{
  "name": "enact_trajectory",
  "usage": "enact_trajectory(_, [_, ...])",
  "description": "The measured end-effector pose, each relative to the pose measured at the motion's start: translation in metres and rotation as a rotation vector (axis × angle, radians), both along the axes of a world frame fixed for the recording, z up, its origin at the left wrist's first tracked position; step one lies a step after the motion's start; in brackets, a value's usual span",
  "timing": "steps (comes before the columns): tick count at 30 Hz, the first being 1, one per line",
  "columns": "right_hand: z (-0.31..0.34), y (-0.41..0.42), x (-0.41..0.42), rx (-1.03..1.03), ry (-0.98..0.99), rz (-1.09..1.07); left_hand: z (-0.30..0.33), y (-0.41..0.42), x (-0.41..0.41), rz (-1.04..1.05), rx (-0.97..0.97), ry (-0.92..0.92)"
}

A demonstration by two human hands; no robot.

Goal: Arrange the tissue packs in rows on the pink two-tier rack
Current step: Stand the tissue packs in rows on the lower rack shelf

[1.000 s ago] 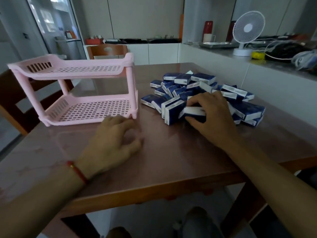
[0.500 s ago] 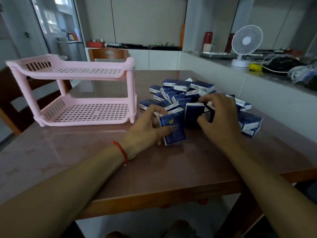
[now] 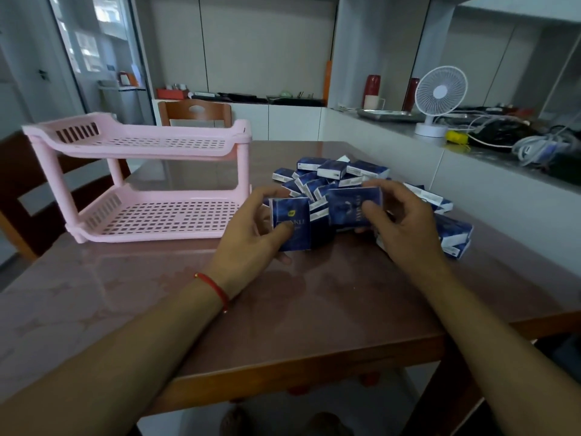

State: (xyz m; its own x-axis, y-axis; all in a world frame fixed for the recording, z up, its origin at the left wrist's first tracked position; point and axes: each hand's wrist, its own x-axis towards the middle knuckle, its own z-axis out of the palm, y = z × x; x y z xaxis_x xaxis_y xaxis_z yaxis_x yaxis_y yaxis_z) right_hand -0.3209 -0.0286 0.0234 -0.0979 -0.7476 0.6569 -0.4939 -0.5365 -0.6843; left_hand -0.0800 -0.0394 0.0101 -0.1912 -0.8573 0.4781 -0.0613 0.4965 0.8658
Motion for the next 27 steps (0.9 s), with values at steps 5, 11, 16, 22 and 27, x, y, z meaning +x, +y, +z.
enact_trajectory(5, [0.001, 0.021, 0.032, -0.268, 0.230, -0.074, -0.002, 0.000, 0.000, 0.122, 0.001, -0.040])
enact_trajectory(11, [-0.019, 0.017, 0.061, -0.319, 0.706, -0.039, 0.006, 0.002, -0.005, -0.043, 0.354, 0.280])
enact_trajectory(16, [-0.012, 0.027, 0.069, -0.124, 0.534, 0.211, 0.006, 0.005, 0.024, -0.047, 0.241, 0.062])
enact_trajectory(22, [0.011, 0.000, 0.103, -0.033, 0.499, 0.228, 0.022, 0.009, 0.095, 0.055, -0.054, -0.450])
enact_trajectory(27, [0.014, -0.023, 0.144, 0.175, 0.559, 0.413, 0.017, 0.008, 0.118, 0.116, -0.094, -0.600])
